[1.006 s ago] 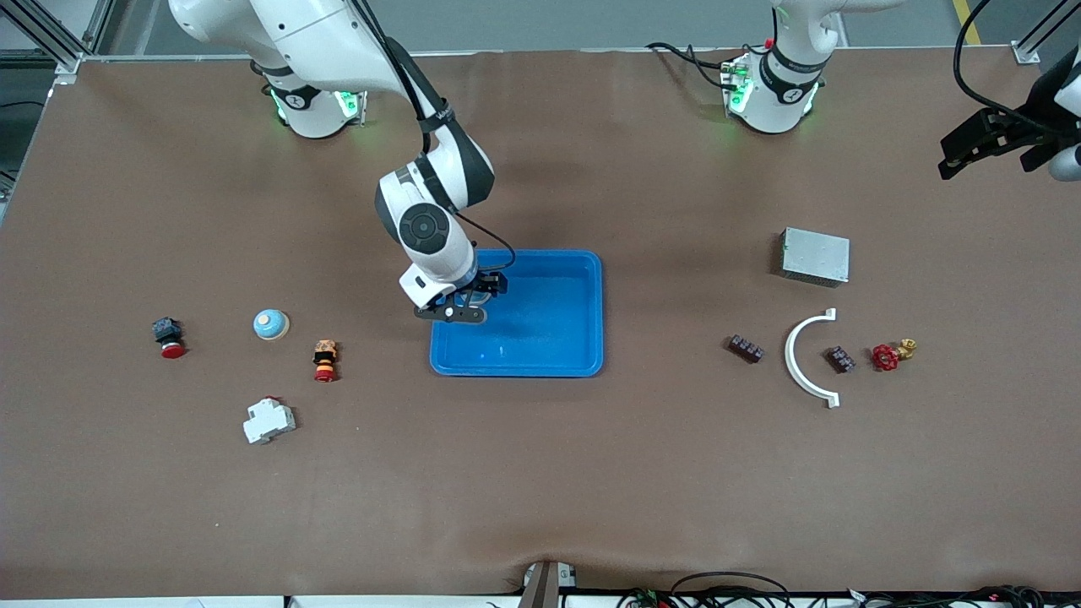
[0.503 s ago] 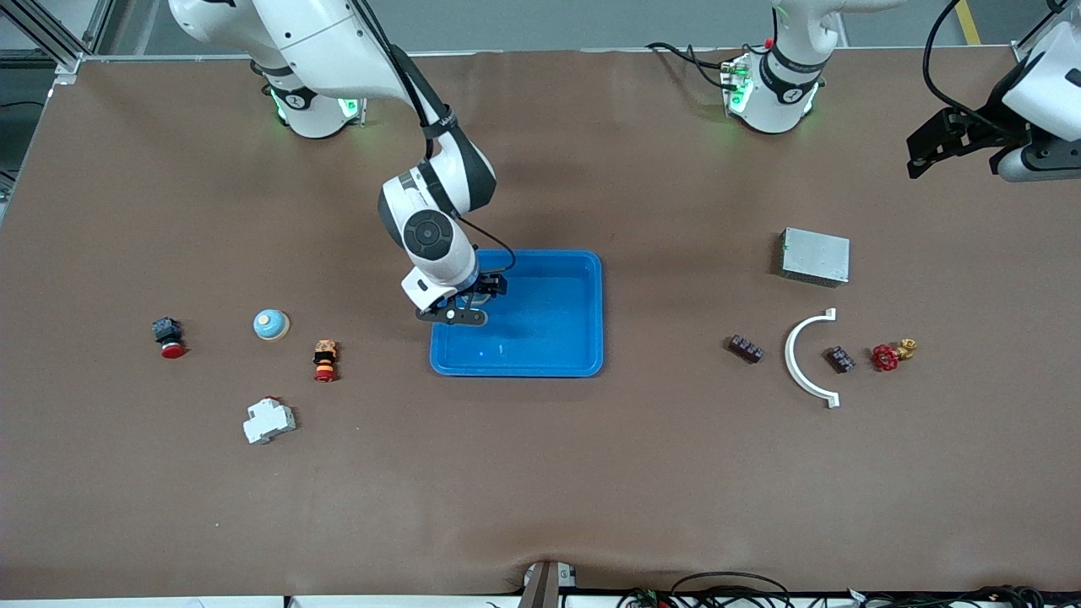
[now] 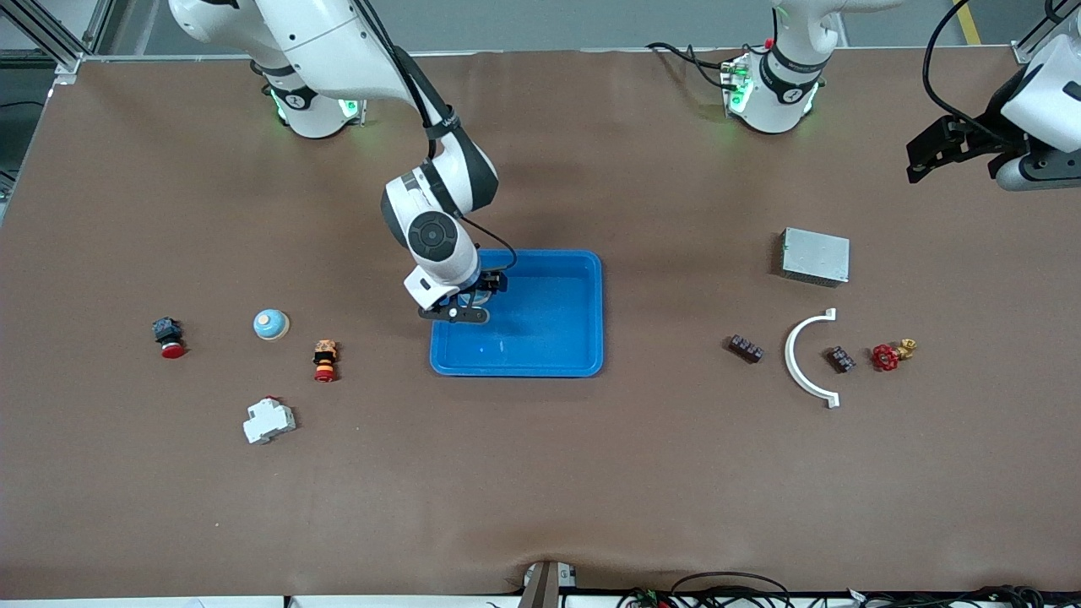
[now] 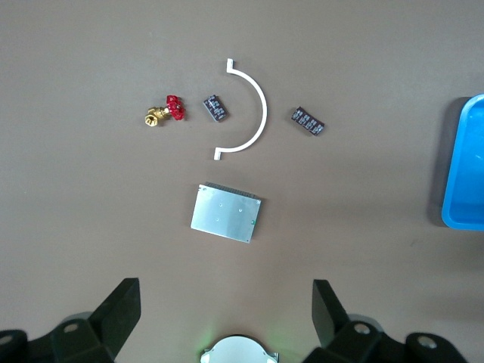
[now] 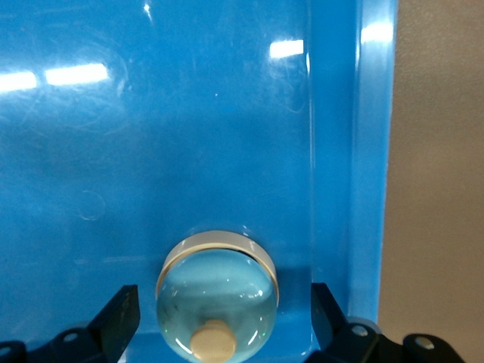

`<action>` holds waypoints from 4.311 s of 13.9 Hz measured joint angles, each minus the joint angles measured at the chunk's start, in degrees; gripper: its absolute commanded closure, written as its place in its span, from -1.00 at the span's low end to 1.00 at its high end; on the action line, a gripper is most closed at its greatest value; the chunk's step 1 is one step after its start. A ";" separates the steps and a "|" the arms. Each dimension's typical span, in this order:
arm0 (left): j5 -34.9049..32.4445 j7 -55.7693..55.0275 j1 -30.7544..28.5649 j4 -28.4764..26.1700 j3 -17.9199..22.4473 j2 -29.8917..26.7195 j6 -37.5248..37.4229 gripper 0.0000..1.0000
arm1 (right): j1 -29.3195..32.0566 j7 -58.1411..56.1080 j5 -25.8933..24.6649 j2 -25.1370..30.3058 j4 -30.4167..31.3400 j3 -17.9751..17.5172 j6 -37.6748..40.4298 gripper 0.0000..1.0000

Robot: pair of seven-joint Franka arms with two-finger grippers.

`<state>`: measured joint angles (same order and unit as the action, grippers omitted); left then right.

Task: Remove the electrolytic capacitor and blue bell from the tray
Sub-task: 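Carry the bell out of the tray toward the white block with the right gripper, then lower the bell beside the white block and open the right gripper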

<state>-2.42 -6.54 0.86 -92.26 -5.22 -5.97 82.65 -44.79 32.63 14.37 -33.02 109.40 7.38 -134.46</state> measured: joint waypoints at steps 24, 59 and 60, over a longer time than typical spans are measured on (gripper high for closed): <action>0.00 -0.03 -1.33 0.00 0.49 0.01 0.03 -1.00 | 9.10 -30.01 -12.17 8.70 -21.51 11.29 39.66 0.60; 0.00 -0.03 -1.43 -0.73 0.56 0.06 0.14 -1.00 | 42.96 -101.10 -6.92 -9.39 -20.37 5.00 10.13 0.57; 0.00 -0.03 -1.43 -0.76 0.56 0.06 0.14 -1.00 | 42.99 -101.31 -7.05 -9.42 -20.36 4.99 9.11 0.56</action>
<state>-2.42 -6.56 -0.57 -93.02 -4.65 -5.91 82.79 -1.80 -68.68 7.32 -42.44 89.04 12.37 -125.36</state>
